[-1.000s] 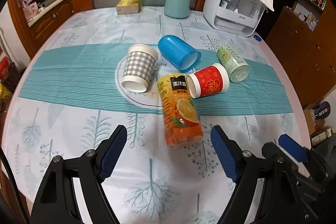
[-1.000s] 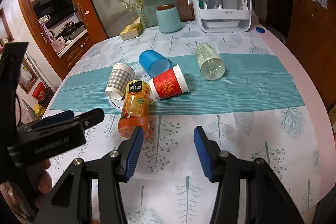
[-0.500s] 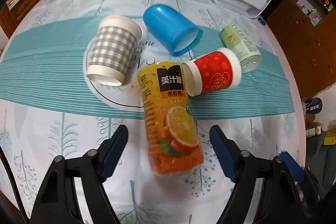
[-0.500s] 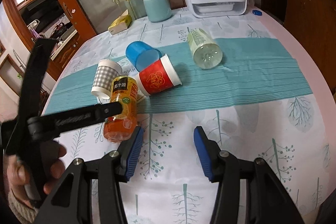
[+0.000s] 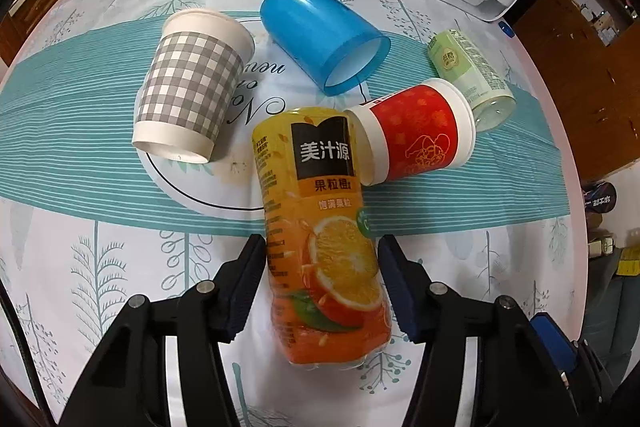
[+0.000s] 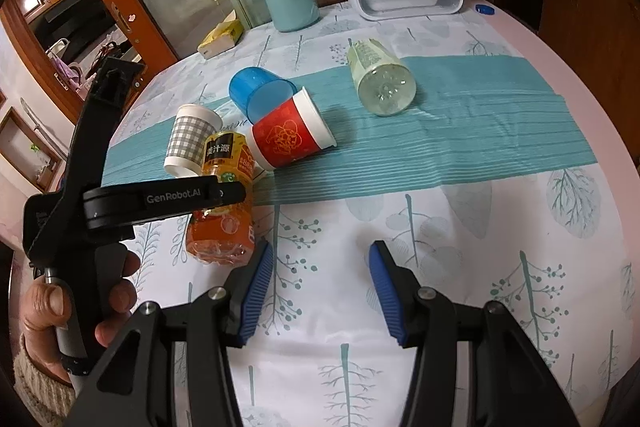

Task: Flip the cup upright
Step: 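Move the left gripper down around the lying orange juice cup and close, then lift the orange juice cup with the left gripper toward the right gripper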

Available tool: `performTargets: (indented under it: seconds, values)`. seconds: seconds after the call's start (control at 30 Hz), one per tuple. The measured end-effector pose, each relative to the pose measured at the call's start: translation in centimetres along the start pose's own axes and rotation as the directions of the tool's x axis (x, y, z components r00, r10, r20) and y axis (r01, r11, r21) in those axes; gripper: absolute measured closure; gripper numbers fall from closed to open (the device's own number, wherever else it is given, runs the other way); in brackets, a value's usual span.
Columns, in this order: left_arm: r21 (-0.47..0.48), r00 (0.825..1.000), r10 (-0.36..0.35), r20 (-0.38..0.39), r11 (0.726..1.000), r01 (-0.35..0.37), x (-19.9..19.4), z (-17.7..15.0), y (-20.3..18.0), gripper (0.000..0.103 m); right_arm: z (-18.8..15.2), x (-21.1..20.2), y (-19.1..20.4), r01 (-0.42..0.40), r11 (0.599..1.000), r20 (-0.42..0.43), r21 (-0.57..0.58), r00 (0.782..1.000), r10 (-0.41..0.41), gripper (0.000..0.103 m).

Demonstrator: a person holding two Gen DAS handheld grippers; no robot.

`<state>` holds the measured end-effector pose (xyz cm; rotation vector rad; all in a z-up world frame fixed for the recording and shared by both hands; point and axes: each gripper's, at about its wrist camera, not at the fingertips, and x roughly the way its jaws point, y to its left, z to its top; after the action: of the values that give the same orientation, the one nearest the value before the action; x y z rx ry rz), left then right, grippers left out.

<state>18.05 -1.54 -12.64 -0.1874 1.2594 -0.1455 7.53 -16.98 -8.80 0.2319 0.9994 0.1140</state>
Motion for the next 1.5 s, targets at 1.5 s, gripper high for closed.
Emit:
performTargets:
  seconds: [1.5]
  values:
    - [0.038,0.996,-0.088,0.005,0.995,0.088,-5.4,-10.3,-2.0,0.046,-3.2,-1.2,-3.2,0.017,0.997,-0.031,0.08,0.999,-0.015,0.053]
